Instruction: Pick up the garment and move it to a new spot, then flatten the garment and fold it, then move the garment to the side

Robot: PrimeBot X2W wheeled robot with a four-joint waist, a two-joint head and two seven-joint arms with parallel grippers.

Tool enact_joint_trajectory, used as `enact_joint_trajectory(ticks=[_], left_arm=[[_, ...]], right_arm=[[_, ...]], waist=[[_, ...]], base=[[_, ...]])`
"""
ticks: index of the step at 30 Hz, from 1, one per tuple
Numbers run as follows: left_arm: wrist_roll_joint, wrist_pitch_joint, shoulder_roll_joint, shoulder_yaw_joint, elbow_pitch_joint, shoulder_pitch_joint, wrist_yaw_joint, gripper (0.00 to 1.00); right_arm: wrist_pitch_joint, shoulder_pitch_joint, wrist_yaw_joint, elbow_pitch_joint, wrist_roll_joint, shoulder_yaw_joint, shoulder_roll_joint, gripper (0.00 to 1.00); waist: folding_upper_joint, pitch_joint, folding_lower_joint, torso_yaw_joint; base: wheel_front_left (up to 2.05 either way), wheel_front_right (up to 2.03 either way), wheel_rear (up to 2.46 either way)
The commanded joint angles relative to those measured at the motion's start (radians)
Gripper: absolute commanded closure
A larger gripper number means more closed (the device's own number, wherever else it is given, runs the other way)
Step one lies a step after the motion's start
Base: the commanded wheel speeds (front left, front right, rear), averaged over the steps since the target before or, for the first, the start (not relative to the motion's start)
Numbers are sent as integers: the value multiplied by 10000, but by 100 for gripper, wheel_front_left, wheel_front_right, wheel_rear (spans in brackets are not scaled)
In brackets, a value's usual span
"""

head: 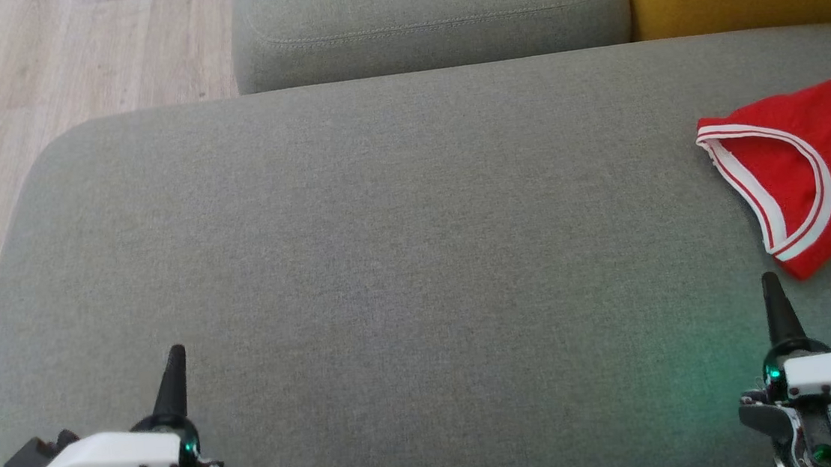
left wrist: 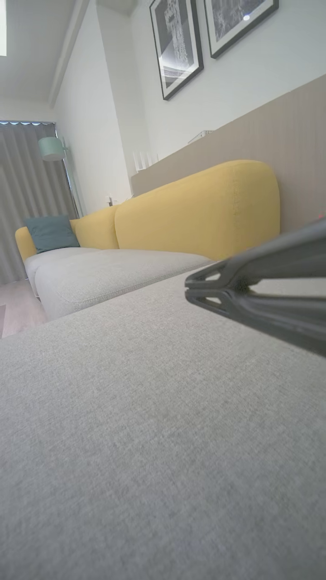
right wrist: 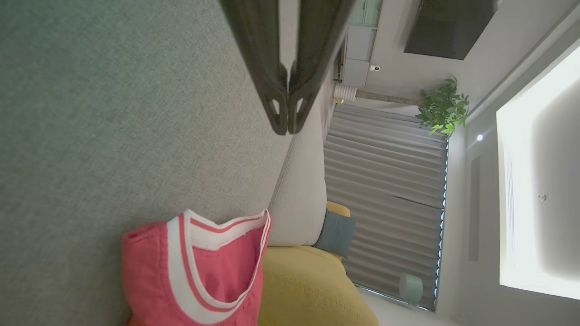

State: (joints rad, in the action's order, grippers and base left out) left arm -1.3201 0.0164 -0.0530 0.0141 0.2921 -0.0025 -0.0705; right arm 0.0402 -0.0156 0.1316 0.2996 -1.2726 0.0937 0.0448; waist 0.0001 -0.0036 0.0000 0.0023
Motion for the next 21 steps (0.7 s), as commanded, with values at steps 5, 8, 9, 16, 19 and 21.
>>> enact_joint_trajectory(ticks=[5,8,9,16,19,21], left_arm=[[-655,174,-103,-503,-392,-679,-191,100],[-969,262,-102,-584,-402,-727,-246,100],[-1074,291,-101,-611,-406,-743,-264,100],[-1702,468,-98,-774,-428,-839,-373,100],[-2120,586,-96,-883,-442,-903,-446,100],[-2329,645,-95,-938,-449,-936,-482,100]], right_arm=[[162,-675,-8,-431,-751,-71,64,100],[236,-708,-8,-446,-1099,-36,65,100],[261,-719,-8,-452,-1215,-24,65,100],[409,-785,-8,-483,-1910,45,67,100],[508,-828,-9,-504,-2374,91,68,100],[558,-850,-9,-515,-2605,114,68,100]], waist=[[-1,12,0,-4],[-1,20,0,-7],[-1,22,0,-8],[-1,37,0,-13],[-1,47,0,-16],[-1,51,0,-18]], base=[[0,0,0],[0,0,0],[0,0,0],[0,0,0],[0,0,0],[0,0,0]])
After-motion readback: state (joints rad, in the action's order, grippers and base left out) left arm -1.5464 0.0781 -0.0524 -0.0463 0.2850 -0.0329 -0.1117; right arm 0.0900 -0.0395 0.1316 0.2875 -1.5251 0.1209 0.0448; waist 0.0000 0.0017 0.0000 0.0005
